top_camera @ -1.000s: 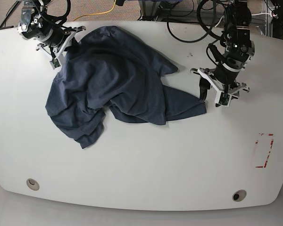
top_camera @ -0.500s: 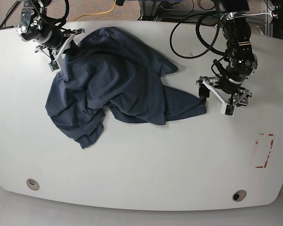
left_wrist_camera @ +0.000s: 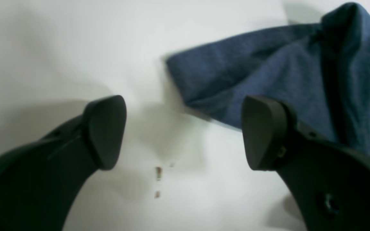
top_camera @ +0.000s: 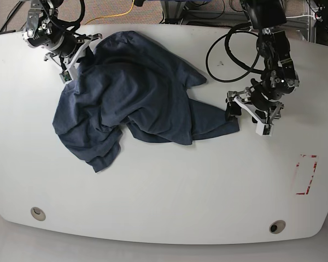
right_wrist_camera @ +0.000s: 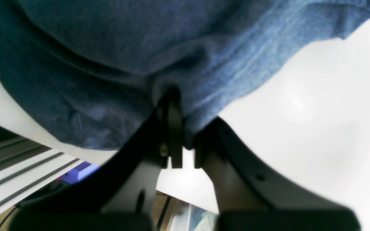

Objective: Layout the t-shirt on the table in an organized manner, then fold the t-shirt properly
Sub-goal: 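Grasp the opposite t-shirt edge with the left gripper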

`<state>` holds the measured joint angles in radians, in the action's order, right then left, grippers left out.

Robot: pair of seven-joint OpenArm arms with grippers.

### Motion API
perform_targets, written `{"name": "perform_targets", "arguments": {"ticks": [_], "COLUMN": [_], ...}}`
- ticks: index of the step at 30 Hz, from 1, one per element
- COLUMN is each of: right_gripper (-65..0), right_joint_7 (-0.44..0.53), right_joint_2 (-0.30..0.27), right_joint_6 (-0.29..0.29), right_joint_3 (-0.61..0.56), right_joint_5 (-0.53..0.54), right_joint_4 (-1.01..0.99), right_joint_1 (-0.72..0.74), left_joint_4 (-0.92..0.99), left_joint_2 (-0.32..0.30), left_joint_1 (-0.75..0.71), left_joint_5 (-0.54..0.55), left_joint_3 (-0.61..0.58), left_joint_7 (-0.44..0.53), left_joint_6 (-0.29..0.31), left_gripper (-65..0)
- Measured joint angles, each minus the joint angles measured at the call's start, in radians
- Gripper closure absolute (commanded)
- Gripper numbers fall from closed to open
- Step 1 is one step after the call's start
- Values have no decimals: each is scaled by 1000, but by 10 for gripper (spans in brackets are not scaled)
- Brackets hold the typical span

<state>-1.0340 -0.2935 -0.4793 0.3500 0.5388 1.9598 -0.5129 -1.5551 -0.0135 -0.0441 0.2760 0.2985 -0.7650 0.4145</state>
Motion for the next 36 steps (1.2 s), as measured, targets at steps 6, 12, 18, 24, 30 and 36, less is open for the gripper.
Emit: {"name": "perform_targets", "arguments": {"ticks": [6, 12, 18, 24, 30, 36], "right_gripper": [0, 0, 0, 0, 0, 0], "right_joint_7": [0, 0, 0, 0, 0, 0], "right_joint_2": [3, 2, 2, 3, 21, 22], "right_joint_6": [0, 0, 0, 0, 0, 0], "right_joint_3": [2, 2, 2, 2, 3, 4], "right_joint_5": [1, 0, 1, 1, 2, 4], "right_joint_4": [0, 0, 0, 0, 0, 0], "right_joint_1": [0, 0, 0, 0, 0, 0], "left_joint_4": [60, 124, 162, 202, 228, 251], "left_joint_2": [-3, -3, -3, 0, 16, 19], "left_joint_1": [11, 62, 92, 128, 137, 142], "left_joint_5": [39, 44, 56, 54, 56, 63], "left_joint_3": [-4, -5, -5, -5, -5, -5], "left_joint_7": [14, 23, 30, 29, 28, 34], "left_joint_6": [5, 5, 6, 5, 5, 6], "left_gripper": [-529, -529, -526, -376, -210, -196]}}
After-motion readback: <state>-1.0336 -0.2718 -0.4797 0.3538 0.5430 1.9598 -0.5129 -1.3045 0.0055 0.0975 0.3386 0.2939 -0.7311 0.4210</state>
